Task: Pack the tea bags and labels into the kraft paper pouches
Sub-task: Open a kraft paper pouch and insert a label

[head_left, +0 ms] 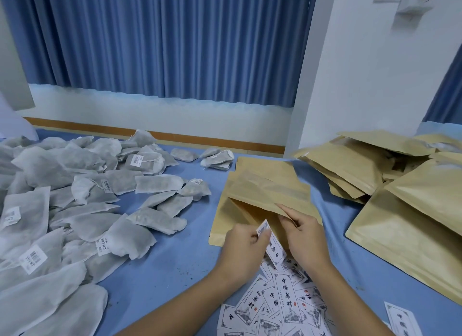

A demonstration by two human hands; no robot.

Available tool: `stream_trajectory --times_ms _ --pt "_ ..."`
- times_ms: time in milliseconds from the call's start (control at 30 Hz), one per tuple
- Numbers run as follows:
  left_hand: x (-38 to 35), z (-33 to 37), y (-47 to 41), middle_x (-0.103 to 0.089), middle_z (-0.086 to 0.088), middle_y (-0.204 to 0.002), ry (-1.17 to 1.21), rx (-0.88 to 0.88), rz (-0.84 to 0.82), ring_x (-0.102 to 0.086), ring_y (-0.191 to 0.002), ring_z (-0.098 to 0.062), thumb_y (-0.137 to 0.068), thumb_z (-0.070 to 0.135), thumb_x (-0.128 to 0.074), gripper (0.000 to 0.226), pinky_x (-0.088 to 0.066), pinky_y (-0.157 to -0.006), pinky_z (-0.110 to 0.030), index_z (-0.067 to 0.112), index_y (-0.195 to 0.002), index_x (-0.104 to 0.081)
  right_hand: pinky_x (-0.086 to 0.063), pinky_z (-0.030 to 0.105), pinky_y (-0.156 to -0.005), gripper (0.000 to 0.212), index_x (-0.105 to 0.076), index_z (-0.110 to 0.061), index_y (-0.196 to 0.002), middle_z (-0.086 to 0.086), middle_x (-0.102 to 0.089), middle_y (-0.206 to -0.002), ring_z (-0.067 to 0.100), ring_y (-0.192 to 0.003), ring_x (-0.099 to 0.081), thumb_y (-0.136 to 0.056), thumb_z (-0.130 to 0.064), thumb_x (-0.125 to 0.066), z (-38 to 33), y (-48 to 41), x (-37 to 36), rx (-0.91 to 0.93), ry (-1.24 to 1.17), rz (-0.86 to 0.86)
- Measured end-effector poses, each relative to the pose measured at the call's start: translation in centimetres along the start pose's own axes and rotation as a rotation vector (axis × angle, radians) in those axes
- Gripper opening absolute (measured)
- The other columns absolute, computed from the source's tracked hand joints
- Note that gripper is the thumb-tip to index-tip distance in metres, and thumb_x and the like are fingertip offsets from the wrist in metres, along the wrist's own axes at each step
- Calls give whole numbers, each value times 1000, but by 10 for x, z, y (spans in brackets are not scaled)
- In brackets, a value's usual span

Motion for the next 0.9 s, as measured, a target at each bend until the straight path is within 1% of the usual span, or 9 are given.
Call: stream_trajectory --times_ms 33,100,267,367,467,567,700,800,900 --pt "0 1 -1 -40 3 -45 86 88 2 -31 -41 -13 -101 29 -55 47 -28 -50 -28 5 -63 -42 -43 23 -45 37 -68 -51 -119 -9 -68 -62 9 -45 -45 -99 -21 -60 0 0 0 6 7 3" --pt "-2 5 -2 -54 -2 -47 257 271 -2 -37 -35 -15 -103 22 -52 35 -31 -44 -25 3 -74 -52 -32 17 -44 37 -68 -51 -119 -10 -53 -51 7 -43 -31 -99 -21 -60 -2 1 -2 16 22 3" --pt "1 16 -16 -69 -16 -60 745 589 51 -61 -44 -19 -103 1 -43 12 -49 -40 -22 -4 -97 -51 -48 27 -57 41 -66 -53 -121 -14 -65 -59 7 -51 -51 -96 -22 -59 -13 8 -6 42 115 -26" --pt "0 16 -30 -73 -19 -69 830 644 87 -72 -57 -23 -102 -1 -38 19 -54 -46 -24 -7 -104 -56 -55 33 -64 51 -62 -57 -122 -8 -66 -61 12 -58 -59 -92 -16 -58 -14 11 -10 51 135 -31" --pt "-4 16 -48 -76 -18 -84 969 634 181 -76 -71 -27 -100 -2 -45 23 -59 -54 -29 -1 -104 -67 -56 31 -70 50 -61 -56 -123 -17 -70 -71 6 -71 -65 -92 -16 -58 -13 12 -11 65 147 11" --pt "-11 17 -70 -74 -18 -107 1145 536 297 -73 -95 -34 -95 -9 -47 29 -62 -80 -47 2 -113 -66 -51 19 -69 40 -64 -51 -123 -27 -69 -81 -4 -82 -63 -96 -21 -61 -13 10 -10 66 143 70" --pt "-23 14 -83 -68 -21 -116 743 410 209 -66 -107 -36 -93 -5 -43 32 -53 -99 -49 1 -119 -60 -49 17 -71 38 -63 -47 -126 -21 -73 -99 0 -88 -63 -99 -21 -57 -11 12 -10 69 158 74" --pt "-21 18 -65 -71 -14 -87 -10 39 43 -65 -80 -28 -93 7 -44 22 -57 -77 -41 6 -92 -67 -52 20 -81 38 -65 -40 -130 -18 -73 -108 -2 -95 -64 -100 -19 -54 -10 8 -7 44 131 76" --pt "-11 20 -34 -64 -4 -78 -558 -354 -12 -58 -71 -29 -96 20 -41 19 -49 -66 -42 16 -87 -57 -46 8 -71 39 -65 -38 -130 -21 -72 -91 -11 -78 -61 -99 -17 -54 -10 5 -5 -8 95 82"
Point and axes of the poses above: each hand's wrist, its own y-axis away from the middle knuckle, its own x-axis out of the back of the hand, z = x × y, the point moved 2 cm from there along -y, towards the middle knuckle
